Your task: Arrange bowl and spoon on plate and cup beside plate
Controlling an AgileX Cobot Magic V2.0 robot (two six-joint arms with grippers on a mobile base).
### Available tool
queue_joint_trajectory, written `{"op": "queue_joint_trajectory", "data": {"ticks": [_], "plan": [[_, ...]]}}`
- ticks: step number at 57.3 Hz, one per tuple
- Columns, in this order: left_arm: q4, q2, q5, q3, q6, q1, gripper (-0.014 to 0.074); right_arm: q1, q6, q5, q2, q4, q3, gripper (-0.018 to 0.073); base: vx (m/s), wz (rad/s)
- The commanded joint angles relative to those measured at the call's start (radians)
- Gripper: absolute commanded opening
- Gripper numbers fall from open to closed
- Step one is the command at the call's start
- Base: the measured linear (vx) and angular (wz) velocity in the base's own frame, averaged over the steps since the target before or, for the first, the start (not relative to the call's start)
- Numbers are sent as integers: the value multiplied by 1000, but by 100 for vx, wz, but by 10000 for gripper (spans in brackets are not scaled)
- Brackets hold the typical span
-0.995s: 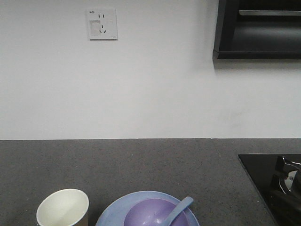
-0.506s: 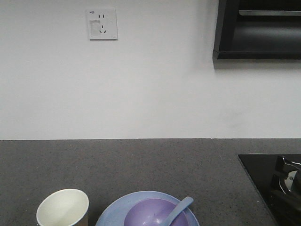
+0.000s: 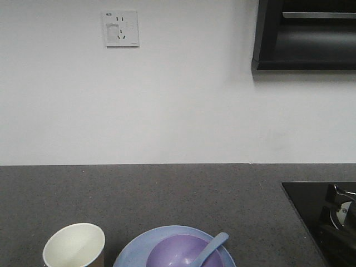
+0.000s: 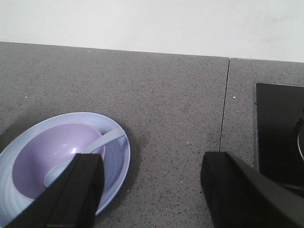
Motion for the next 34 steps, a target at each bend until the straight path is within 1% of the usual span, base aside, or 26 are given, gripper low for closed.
{"op": "queue_joint_trajectory", "data": {"ticks": [1,24,25,31,34], "plan": [[-9,-4,-85,26,-1,-2,-7,-6,-7,-82,-5,-2,-28,508,0,0],[-9,-4,-85,26,-1,-2,-7,-6,-7,-84,-5,-3,-27,508,0,0],[-9,-4,-85,26,-1,-2,-7,-7,-6,-149,-68,-78,29,505,0,0],[-9,-4,-85,26,-1,-2,-7,-20,19,-316,-140,-148,150,482,0,0],[-9,-4,-85,26,-1,-2,-7,-47,29,-447,-182,-161,227,459,0,0]]}}
